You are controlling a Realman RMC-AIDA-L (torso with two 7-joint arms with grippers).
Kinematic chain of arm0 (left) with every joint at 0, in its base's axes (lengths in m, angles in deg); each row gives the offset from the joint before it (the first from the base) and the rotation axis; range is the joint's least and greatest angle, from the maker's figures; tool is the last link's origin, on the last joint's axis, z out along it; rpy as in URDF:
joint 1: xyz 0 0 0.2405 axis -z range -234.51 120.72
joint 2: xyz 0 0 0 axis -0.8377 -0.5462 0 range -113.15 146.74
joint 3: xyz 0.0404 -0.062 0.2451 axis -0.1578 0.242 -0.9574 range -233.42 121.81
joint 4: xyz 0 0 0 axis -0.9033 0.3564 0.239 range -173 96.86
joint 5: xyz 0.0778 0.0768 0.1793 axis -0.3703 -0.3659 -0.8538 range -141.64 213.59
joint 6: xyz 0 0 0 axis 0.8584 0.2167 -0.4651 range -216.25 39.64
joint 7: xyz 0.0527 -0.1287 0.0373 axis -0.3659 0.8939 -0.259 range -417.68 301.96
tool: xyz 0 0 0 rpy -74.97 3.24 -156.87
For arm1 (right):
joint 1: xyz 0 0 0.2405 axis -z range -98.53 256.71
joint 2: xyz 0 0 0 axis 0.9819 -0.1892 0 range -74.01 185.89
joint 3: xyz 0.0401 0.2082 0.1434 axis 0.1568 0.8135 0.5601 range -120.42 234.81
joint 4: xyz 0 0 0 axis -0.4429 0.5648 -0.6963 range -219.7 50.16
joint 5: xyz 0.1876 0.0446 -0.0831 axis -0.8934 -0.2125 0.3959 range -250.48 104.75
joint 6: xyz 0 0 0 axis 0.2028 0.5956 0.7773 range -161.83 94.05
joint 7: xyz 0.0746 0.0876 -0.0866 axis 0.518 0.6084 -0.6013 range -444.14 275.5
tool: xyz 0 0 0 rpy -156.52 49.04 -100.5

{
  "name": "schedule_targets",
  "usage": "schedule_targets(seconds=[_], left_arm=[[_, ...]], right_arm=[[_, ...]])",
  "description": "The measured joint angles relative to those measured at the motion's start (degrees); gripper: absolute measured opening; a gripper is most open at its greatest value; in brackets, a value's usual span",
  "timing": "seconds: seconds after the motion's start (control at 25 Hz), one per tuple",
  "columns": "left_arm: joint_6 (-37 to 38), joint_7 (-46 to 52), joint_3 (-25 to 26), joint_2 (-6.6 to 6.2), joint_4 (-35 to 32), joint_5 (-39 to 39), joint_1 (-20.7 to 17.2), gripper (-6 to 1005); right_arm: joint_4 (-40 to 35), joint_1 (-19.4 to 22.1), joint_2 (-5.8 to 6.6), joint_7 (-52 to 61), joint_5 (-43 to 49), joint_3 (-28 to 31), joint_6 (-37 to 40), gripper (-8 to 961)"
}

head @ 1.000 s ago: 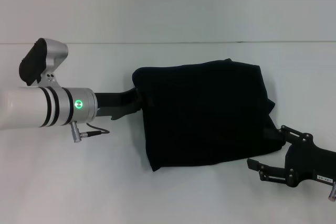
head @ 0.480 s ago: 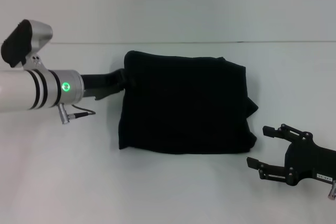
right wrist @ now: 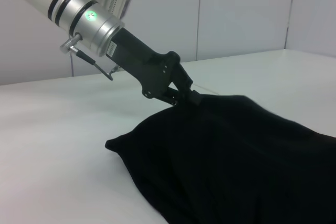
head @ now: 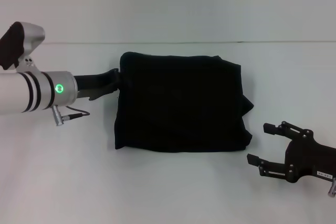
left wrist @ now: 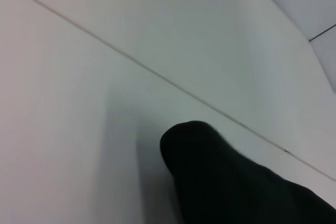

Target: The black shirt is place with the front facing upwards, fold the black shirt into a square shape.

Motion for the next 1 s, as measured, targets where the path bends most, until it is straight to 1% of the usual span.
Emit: schedule_targets(seconds=[0.16,0.28,0.36,0.44,0.52,0.6,0.68,0.8,0.88,0.92,1.0], left_arm=[[2.6,-3.6,0.8,0.02,-2.2,1.2,-2.0,57],[5.4,-5.8,1.8,-0.02,-4.1,2.3,-3.8,163],[9.6,-10.1,4.1,-0.17,-5.4,4.5,-5.5,234],[15.4,-16.8,7.4,-0.31,-6.2,7.5,-7.2,312],[24.9,-28.7,11.5,-0.37,-6.9,11.1,-9.2,397],[33.2,-39.7,13.2,-0.11,-7.9,13.1,-11.2,483],[39.9,-50.8,13.5,0.56,-9.5,13.4,-13.4,577],[43.7,-61.7,13.2,1.34,-10.8,13.0,-16.3,717],[44.8,-67.9,12.2,1.78,-10.9,12.7,-18.7,766],[44.8,-69.2,11.8,1.84,-10.9,12.6,-19.2,790],[44.6,-74.5,10.3,2.31,-10.7,11.4,-21.5,839]], right_arm=[[0.0,0.0,0.00,0.0,-0.8,0.0,0.0,914],[0.0,0.0,0.00,0.0,-1.9,0.0,0.0,915],[0.0,0.0,0.00,0.0,-2.7,0.0,0.0,915],[0.0,0.0,0.00,0.0,-4.0,0.0,0.0,915],[0.0,-0.1,0.01,0.0,-5.3,0.0,0.0,915],[0.1,-0.3,0.00,0.0,-6.2,0.0,-0.1,915],[0.3,-0.5,0.01,0.0,-6.7,-0.1,-0.2,915],[0.7,-0.9,0.01,0.0,-6.9,-0.5,-0.3,915],[1.0,-1.0,0.01,-0.3,-6.8,-0.7,-0.5,915],[1.4,-1.0,0.01,-0.6,-6.8,-0.7,-0.6,915],[2.5,-0.9,0.01,-1.5,-6.7,-0.7,-1.1,915]])
